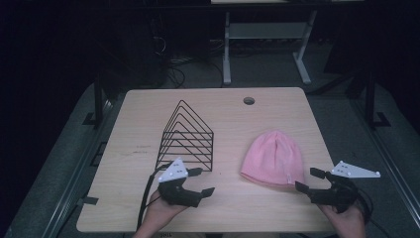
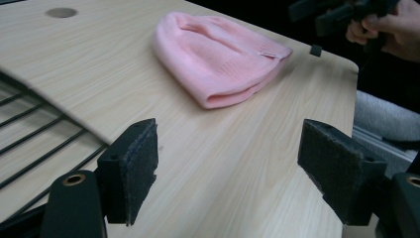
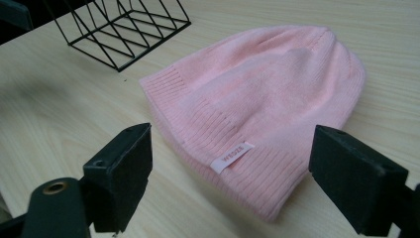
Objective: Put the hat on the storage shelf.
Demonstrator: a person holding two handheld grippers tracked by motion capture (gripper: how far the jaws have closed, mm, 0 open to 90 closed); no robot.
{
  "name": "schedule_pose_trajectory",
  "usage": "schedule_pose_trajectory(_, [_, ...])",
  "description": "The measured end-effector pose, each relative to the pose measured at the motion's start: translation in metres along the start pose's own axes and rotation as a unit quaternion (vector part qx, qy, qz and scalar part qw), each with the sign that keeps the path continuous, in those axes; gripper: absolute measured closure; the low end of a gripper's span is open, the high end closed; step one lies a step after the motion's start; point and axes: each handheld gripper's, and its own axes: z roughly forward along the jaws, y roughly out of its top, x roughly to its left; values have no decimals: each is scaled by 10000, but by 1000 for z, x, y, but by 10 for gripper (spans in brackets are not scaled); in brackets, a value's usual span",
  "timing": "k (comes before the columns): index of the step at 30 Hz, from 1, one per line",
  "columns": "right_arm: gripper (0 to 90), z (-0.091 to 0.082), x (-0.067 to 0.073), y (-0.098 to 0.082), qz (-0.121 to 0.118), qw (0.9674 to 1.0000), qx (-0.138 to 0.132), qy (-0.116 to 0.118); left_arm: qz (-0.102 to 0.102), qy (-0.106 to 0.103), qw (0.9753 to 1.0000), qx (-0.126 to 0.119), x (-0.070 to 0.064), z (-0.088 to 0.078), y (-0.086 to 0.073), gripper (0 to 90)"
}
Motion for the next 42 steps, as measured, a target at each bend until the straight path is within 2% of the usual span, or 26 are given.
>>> schedule_pose_trajectory(4, [163,3,-3,5,22,10000,34,-1,24,-140,9999,69,-4,23,12,228])
schedule_pose_trajectory(9, [163,5,-8,10,-9,10000,86,10,40,-242,9996,109,-7,46,22,230])
schedule_pose_trajectory(10, [163,5,-8,10,-9,10000,86,10,40,-242,9996,109,-7,46,22,235])
schedule_pose_trajectory(12, [163,6,-11,12,60,9999,105,10,72,-310,9994,156,-8,56,25,257])
schedule_pose_trajectory(14, [163,6,-12,13,69,9999,113,6,123,-272,9994,202,-9,65,27,257])
schedule_pose_trajectory(17, [163,7,-17,17,112,9998,136,-7,95,-232,9993,286,-8,78,31,258])
schedule_pose_trajectory(18, [163,8,-21,20,135,9998,159,-34,30,-185,9994,296,-6,86,34,257])
schedule_pose_trajectory(22, [163,11,-28,24,104,9997,214,-68,-31,-108,9994,318,-1,98,41,255])
schedule_pose_trajectory(31, [163,15,-37,31,131,9994,305,-117,-170,51,9993,319,9,117,52,255])
schedule_pose_trajectory(33, [163,15,-38,32,138,9993,317,-120,-330,40,9990,288,12,121,54,255])
schedule_pose_trajectory(39, [165,22,-44,35,198,9988,413,-148,-416,191,9982,377,21,137,60,257])
schedule_pose_trajectory(42, [167,27,-48,36,229,9985,486,-145,-551,185,9976,379,25,144,62,256])
